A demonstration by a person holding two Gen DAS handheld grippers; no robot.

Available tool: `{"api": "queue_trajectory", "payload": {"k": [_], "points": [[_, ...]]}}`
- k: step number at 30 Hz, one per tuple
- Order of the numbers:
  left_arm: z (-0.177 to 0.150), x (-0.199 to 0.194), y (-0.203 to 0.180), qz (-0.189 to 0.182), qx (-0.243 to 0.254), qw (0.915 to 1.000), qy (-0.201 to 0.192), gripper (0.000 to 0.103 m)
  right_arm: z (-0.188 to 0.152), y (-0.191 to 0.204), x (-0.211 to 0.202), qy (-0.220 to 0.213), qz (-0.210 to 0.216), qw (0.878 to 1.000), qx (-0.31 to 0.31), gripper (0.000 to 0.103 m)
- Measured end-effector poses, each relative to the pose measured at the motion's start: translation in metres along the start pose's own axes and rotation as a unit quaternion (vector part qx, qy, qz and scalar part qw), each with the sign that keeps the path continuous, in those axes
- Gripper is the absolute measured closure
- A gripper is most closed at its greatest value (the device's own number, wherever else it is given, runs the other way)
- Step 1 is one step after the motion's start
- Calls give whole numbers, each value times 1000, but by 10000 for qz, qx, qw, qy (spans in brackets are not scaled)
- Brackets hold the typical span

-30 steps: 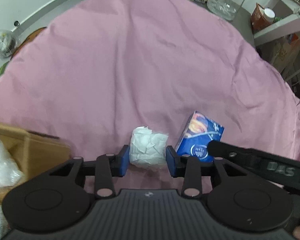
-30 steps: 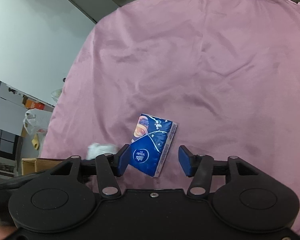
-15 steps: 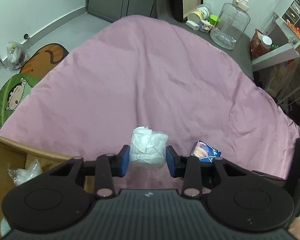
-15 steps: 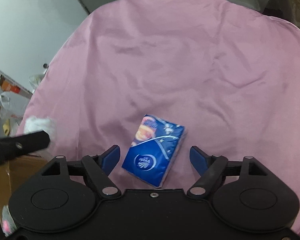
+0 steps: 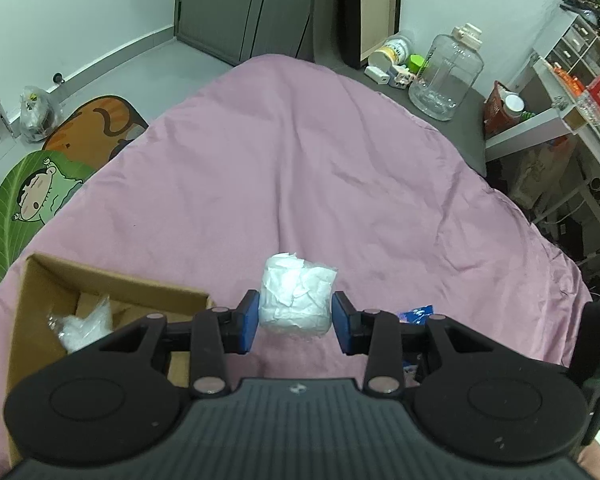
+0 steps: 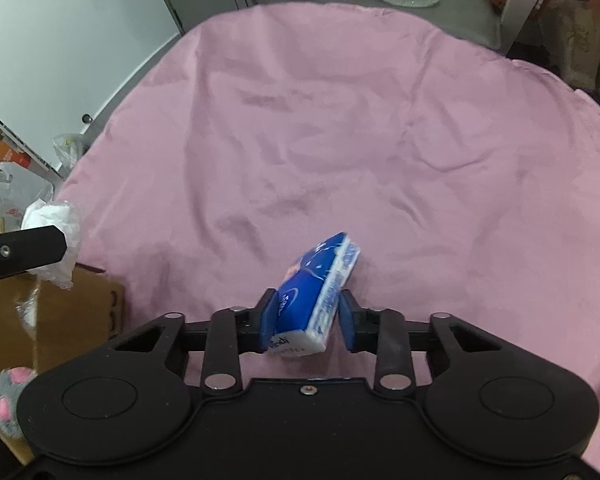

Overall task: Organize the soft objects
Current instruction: 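Carry the tissue ball with left gripper while right gripper carries tissue pack over box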

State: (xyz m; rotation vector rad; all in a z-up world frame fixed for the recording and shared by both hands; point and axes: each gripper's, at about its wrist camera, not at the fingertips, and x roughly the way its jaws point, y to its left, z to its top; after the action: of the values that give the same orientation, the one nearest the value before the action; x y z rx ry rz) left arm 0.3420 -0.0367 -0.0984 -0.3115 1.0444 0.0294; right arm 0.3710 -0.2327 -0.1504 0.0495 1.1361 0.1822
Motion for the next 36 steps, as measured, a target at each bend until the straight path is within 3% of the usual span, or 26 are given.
{"api": "queue_trajectory", "payload": {"k": [17,36], "points": [[-31,-68,21,-126,155,9994,-297,65,-35,19,-88,-694,78,9975,117,75],[-40,-126,57,-275,264,9976,-580,65,-58,63,-149,-1207,200,9924,-92,75]]}}
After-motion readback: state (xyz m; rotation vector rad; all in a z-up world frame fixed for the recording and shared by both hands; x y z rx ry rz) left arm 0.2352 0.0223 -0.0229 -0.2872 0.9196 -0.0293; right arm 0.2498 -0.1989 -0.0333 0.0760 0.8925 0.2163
